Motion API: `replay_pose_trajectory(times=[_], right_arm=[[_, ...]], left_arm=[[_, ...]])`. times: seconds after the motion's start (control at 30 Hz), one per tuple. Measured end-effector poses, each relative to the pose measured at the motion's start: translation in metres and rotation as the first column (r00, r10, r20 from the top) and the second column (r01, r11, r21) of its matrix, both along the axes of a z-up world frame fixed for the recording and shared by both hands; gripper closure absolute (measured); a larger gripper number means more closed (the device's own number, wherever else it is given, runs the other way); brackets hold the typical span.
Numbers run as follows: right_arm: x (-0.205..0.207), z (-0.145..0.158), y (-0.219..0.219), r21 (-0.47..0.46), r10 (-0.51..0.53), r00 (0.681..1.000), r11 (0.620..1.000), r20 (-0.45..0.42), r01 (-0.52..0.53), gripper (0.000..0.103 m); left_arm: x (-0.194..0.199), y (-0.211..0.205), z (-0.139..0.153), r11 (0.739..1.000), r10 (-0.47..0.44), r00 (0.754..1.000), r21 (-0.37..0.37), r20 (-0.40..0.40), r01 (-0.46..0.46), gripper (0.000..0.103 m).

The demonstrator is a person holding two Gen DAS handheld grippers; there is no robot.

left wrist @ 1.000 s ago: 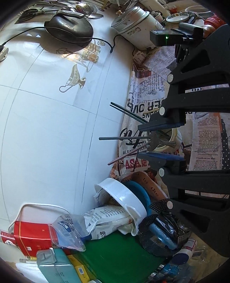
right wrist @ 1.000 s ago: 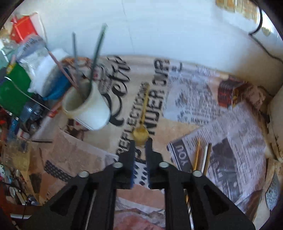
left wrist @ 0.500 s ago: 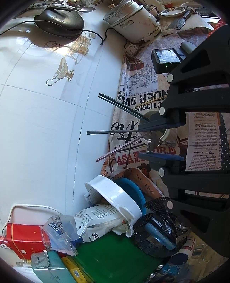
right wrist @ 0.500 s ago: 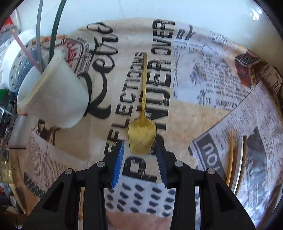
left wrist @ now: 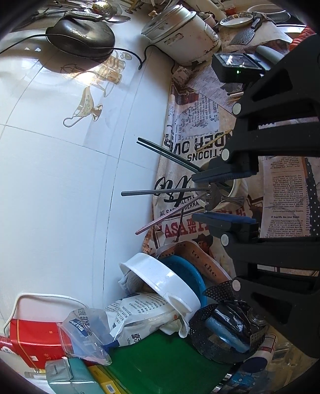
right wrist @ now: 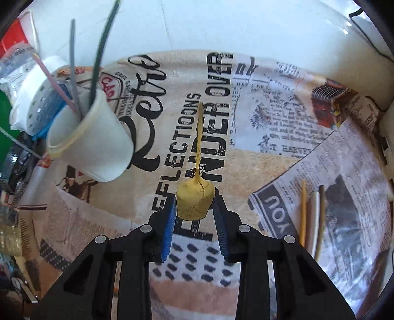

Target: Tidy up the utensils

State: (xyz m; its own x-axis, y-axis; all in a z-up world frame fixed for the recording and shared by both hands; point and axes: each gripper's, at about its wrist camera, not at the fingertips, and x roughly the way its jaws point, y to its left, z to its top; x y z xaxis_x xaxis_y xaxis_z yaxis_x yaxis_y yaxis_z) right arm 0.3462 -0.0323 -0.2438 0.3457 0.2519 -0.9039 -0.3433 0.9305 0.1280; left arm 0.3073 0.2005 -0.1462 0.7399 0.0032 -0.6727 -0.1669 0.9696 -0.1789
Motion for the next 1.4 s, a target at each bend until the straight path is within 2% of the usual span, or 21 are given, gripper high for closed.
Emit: replay_pose_trajectory(times=[0.23,0.27,0.3,0.43,0.57,0.7,0.77,0.83,0.9,1.03,1.17,1.3,1.4], right_arm=[[-0.024,0.056,-0.01,0.034,0.003,0.993,0.999,0.121,-0.007,0.076],[-0.027,0.063,-0.012,0.047,0.0,0.991,0.999,0.132,-0.007,0.083],[-0.024,0.066,-0.01,0.057,0.005,0.992,0.998,0.126,-0.012,0.102],[-0.019,0.068,-0.005,0.039,0.008,0.99,0.999,0.143,-0.014,0.102],[-0.016,0.056,-0.012,0.052,-0.008,0.997,0.999,0.079,0.003,0.102],[-0.009,0.042,-0.022,0.034,-0.018,0.999,0.999,0.035,0.017,0.098],[0.001,0.03,-0.029,0.043,-0.041,0.999,0.998,-0.013,0.041,0.09],[0.012,0.016,-0.037,0.066,-0.081,0.994,0.994,-0.071,0.085,0.075],[0.02,0.003,-0.047,0.079,-0.138,0.983,0.986,-0.122,0.148,0.071],[0.024,-0.001,-0.076,0.072,-0.239,0.961,0.965,-0.139,0.25,0.071],[0.018,0.005,-0.119,0.02,-0.316,0.94,0.947,-0.13,0.322,0.071],[0.009,0.001,-0.152,-0.061,-0.343,0.929,0.939,-0.137,0.338,0.071],[0.0,-0.008,-0.163,-0.07,-0.327,0.928,0.945,-0.181,0.319,0.07]], left_arm=[[-0.002,-0.011,0.007,0.999,-0.033,0.999,0.001,0.016,0.033,0.081],[-0.002,-0.012,0.008,0.999,-0.037,0.999,0.001,0.019,0.037,0.081],[-0.002,-0.013,0.009,0.999,-0.041,0.999,0.001,0.022,0.041,0.081],[-0.004,-0.018,0.012,0.999,-0.053,0.998,0.004,0.026,0.053,0.081],[-0.006,-0.02,0.012,0.998,-0.058,0.998,0.012,0.023,0.058,0.081],[-0.007,-0.019,0.01,0.998,-0.055,0.998,0.015,0.013,0.055,0.081],[-0.006,-0.019,0.009,0.999,-0.051,0.999,0.013,0.011,0.051,0.081],[-0.005,-0.019,0.008,0.999,-0.048,0.999,0.013,0.009,0.048,0.081],[-0.003,-0.018,0.007,0.999,-0.045,0.999,0.013,0.006,0.045,0.081],[0.004,-0.015,0.009,0.999,-0.038,0.999,0.014,0.012,0.038,0.081],[0.011,-0.01,0.013,0.999,-0.035,0.999,-0.001,0.028,0.035,0.081],[0.019,-0.01,0.014,0.999,-0.04,0.999,-0.023,0.037,0.04,0.081],[0.026,-0.015,0.012,0.999,-0.047,0.998,-0.026,0.034,0.048,0.081]])
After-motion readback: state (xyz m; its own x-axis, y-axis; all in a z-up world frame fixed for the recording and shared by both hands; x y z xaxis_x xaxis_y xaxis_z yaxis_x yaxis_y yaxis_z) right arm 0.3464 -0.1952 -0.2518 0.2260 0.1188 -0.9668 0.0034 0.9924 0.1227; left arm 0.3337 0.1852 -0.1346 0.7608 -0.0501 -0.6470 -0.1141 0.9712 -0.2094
